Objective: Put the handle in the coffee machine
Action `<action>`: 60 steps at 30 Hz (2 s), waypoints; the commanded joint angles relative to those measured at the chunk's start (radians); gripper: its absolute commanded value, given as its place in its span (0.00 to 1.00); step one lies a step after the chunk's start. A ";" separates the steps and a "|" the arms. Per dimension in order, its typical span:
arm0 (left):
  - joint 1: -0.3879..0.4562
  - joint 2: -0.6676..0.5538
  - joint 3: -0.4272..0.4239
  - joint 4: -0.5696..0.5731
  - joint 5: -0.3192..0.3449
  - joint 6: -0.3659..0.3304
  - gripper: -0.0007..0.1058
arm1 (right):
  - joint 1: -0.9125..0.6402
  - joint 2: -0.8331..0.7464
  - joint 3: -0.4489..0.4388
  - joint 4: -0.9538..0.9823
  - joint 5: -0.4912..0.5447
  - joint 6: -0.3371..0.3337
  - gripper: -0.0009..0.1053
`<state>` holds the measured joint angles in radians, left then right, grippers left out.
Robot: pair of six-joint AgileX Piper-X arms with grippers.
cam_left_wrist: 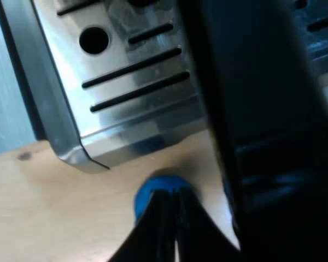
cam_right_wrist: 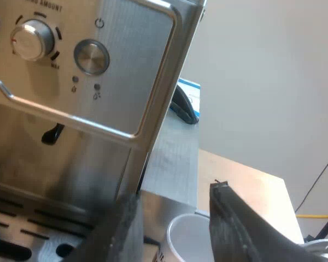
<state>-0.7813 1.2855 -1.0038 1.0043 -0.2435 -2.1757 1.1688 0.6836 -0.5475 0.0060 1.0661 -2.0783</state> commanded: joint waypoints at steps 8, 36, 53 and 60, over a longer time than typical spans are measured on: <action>0.072 -0.095 -0.023 -0.031 0.104 0.210 0.01 | 0.000 -0.008 -0.067 0.239 -0.266 0.159 0.32; 0.122 -0.540 -0.023 0.098 0.097 0.363 0.15 | 0.000 0.014 -0.296 0.579 -0.723 0.428 0.68; 0.122 -0.631 -0.080 0.089 0.101 0.415 0.91 | -0.016 0.131 -0.543 0.725 -0.794 0.426 0.68; 0.203 -0.631 -0.181 0.089 0.100 0.443 0.91 | -0.170 0.164 -0.654 0.809 -0.828 0.426 0.68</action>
<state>-0.6457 0.6625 -1.1382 1.0978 -0.1370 -1.7507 1.0301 0.8551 -1.1799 0.8044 0.2552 -1.6430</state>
